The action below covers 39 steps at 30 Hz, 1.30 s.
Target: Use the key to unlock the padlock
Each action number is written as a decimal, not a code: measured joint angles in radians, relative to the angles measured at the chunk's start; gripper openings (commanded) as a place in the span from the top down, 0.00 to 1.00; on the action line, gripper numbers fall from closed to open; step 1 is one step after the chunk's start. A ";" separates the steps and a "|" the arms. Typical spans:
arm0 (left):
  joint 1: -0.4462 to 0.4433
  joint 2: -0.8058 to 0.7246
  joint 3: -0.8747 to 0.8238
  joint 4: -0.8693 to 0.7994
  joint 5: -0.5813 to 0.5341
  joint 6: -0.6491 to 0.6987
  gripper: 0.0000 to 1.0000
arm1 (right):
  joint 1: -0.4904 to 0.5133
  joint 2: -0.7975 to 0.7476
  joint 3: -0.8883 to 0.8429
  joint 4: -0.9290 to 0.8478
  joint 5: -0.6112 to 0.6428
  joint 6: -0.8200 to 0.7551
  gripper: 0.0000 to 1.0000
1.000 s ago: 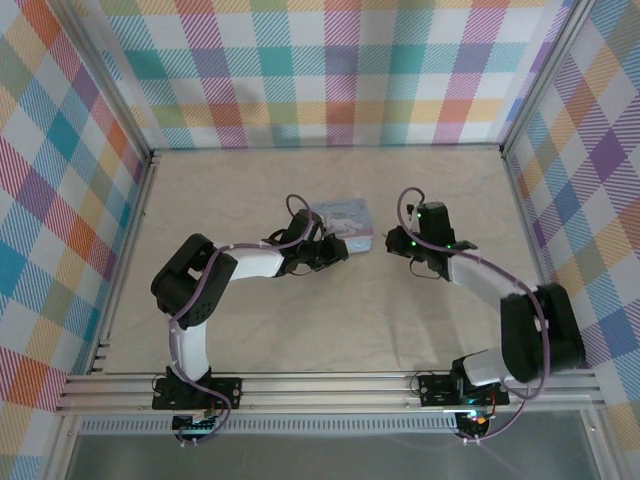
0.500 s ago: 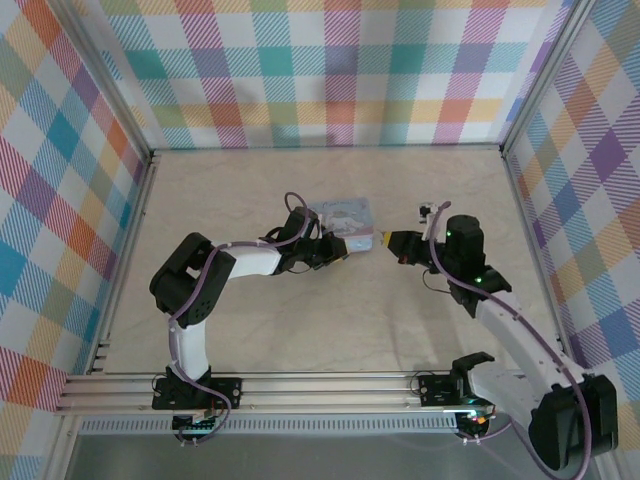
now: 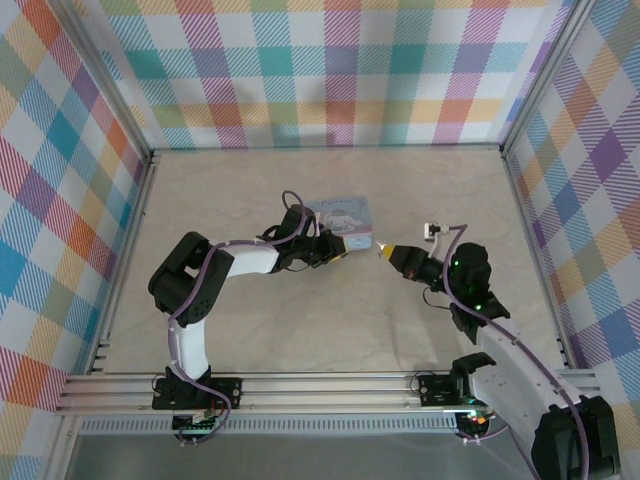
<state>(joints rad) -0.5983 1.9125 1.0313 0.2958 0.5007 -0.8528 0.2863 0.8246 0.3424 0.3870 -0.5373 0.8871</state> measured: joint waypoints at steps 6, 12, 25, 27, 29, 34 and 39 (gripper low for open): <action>0.002 0.000 0.000 0.001 0.008 0.000 0.91 | 0.000 0.021 -0.147 0.201 0.054 0.151 1.00; 0.002 0.000 0.000 0.003 0.013 0.000 0.91 | 0.000 0.093 -0.194 0.319 0.104 0.251 1.00; 0.003 0.000 0.000 0.004 0.015 0.000 0.91 | -0.013 0.180 0.077 0.188 0.106 0.224 1.00; 0.005 0.000 0.000 0.004 0.014 0.000 0.91 | -0.023 0.227 0.169 0.175 0.095 0.202 1.00; 0.006 0.000 0.000 0.004 0.014 0.001 0.91 | -0.034 0.278 0.232 0.169 0.084 0.184 1.00; 0.023 0.000 0.000 0.004 0.014 0.002 0.91 | -0.062 0.396 0.291 0.161 0.052 0.166 1.00; 0.039 0.000 0.002 0.003 0.013 0.002 0.91 | -0.114 0.527 0.293 0.211 0.013 0.182 1.00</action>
<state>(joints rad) -0.5598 1.9121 1.0332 0.2993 0.5137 -0.8513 0.1722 1.3514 0.6353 0.5980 -0.5247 1.0695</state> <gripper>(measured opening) 0.132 0.062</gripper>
